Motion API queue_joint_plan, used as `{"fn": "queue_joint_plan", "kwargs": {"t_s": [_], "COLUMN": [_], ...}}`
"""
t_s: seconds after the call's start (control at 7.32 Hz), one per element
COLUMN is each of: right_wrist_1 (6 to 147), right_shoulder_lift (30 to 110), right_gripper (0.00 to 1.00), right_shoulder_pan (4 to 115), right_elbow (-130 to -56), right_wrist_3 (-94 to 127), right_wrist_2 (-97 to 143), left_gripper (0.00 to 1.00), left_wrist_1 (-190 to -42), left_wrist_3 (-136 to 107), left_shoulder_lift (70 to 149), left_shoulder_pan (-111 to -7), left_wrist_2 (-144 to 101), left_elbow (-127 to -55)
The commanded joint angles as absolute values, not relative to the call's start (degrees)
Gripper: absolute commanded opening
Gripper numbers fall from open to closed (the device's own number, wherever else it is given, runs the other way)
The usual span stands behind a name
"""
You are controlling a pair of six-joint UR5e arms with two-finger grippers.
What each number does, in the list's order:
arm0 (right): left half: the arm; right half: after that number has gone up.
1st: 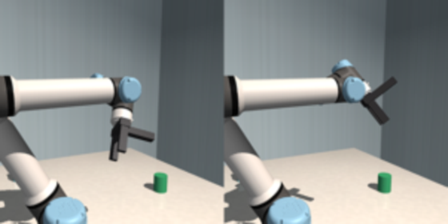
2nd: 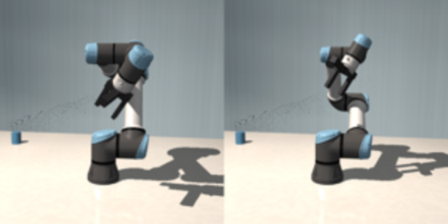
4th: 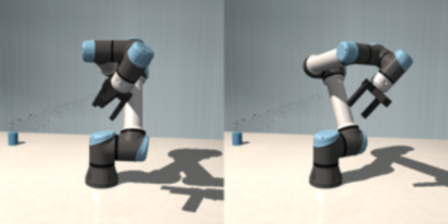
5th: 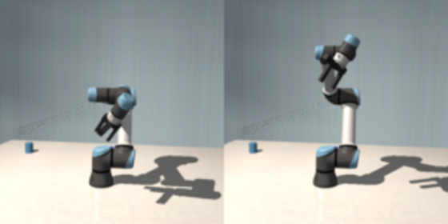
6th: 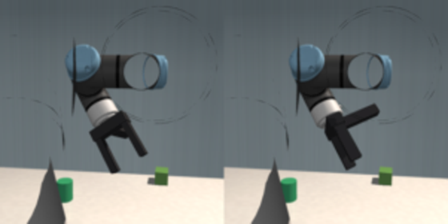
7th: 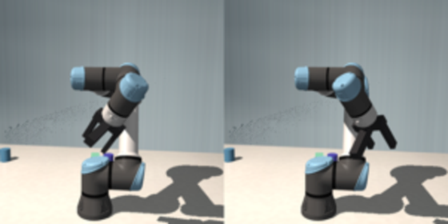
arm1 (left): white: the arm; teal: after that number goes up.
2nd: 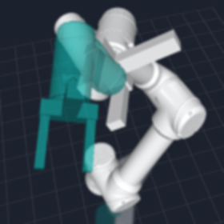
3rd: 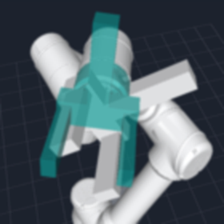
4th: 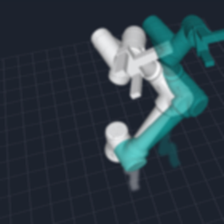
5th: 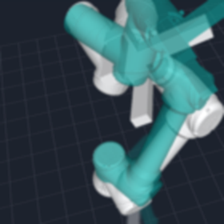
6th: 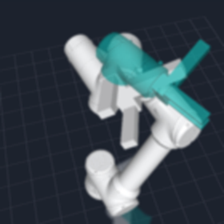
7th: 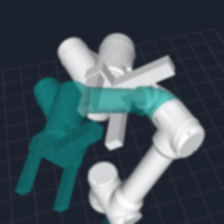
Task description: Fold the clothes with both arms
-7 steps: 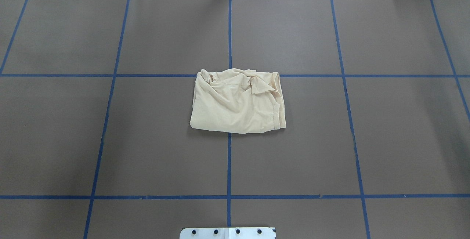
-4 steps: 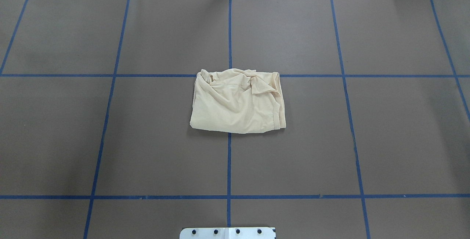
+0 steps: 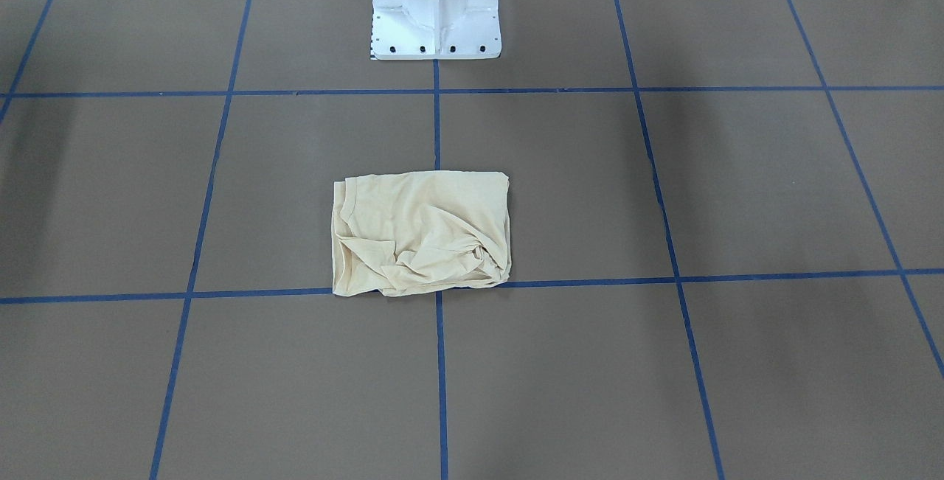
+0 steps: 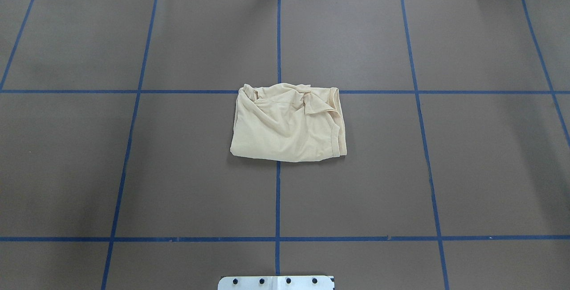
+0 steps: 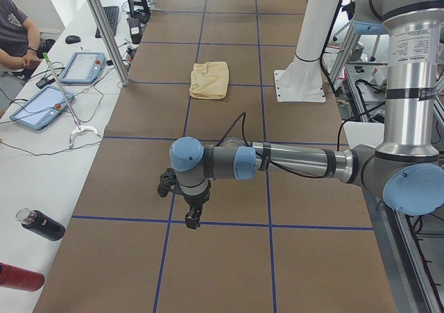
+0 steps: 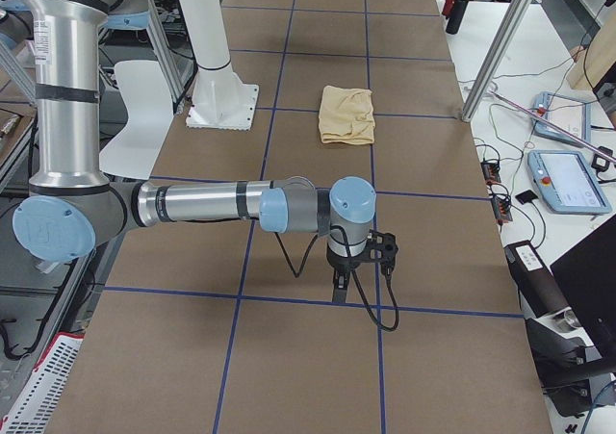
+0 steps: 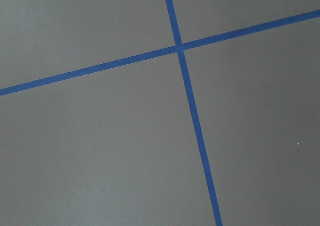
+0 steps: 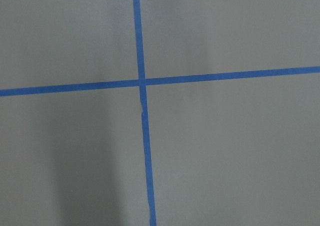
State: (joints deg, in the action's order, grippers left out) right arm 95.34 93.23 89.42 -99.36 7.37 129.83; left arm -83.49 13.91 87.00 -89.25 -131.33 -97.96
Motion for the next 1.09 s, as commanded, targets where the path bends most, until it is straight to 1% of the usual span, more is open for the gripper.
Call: {"fn": "queue_joint_plan", "kwargs": {"t_s": [0.0, 0.27, 0.96], "right_wrist_1": [96.7, 96.8, 96.7], "right_shoulder_lift": [93.3, 93.2, 93.3], "right_gripper": [1.00, 1.00, 1.00], "right_shoulder_pan": [89.5, 89.4, 89.4], "right_elbow": [-99.8, -99.3, -97.5], "right_wrist_3": [7.6, 8.0, 8.0], "right_wrist_2": [129.8, 129.7, 129.7], "left_gripper": [1.00, 1.00, 1.00], "left_wrist_1": [-83.4, -83.6, -83.6], "left_wrist_3": [13.3, 1.5, 1.6], "left_shoulder_lift": [87.1, 87.4, 87.5], "left_shoulder_pan": [-89.2, -89.2, -89.2], "left_wrist_2": [-131.4, -131.7, -131.7], "left_elbow": [-97.9, -98.7, -98.7]}}
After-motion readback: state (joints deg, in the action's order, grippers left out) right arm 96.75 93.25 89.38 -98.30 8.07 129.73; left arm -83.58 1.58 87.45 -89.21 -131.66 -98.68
